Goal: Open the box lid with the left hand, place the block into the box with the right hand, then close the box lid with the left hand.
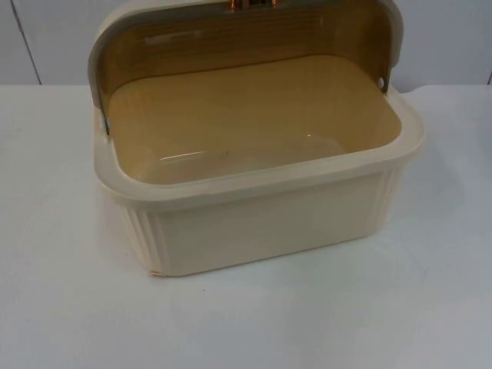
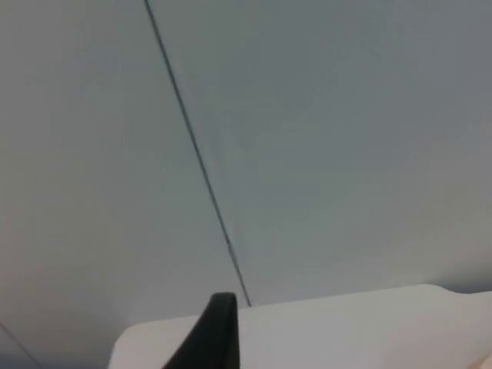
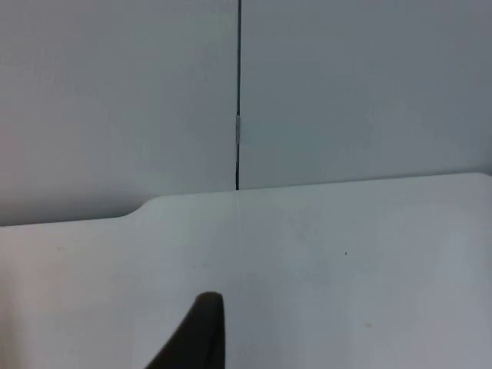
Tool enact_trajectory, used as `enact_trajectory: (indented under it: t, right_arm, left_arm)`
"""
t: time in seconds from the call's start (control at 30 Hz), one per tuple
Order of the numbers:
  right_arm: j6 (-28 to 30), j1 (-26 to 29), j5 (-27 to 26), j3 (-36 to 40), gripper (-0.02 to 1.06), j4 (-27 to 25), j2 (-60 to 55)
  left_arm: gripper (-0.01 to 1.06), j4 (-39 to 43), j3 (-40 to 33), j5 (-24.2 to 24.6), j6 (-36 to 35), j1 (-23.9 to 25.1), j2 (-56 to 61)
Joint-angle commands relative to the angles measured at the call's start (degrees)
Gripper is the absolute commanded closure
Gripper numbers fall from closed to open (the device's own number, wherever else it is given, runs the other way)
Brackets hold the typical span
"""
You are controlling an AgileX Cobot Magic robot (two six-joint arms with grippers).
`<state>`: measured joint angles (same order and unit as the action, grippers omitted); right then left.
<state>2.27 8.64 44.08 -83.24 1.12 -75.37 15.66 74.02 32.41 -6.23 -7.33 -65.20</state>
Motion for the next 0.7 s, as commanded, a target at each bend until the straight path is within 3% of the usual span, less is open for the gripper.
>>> enact_trajectory:
  t: [0.0,0.1,0.43,0.67]
  right_arm:
    - [0.3,0.2,-0.8,0.4,0.00,0.1,0.3]
    - [0.3,0.2,-1.0,0.4,0.00,0.0,0.3]
    - [0.3,0.2,-1.1,0.4,0.00,-0.1,0.3]
    - [0.3,0.2,-1.1,0.4,0.00,-0.2,0.3]
  left_arm:
    - [0.00,-1.6,1.5,-2.0,-0.1,-0.4,-2.8]
    - [0.00,-4.2,4.6,-2.0,0.9,-0.4,-6.4]
    - [0.00,-24.2,27.4,3.7,24.2,-0.4,-24.4]
    - [0.00,-26.1,31.9,3.6,26.6,-3.5,-30.3]
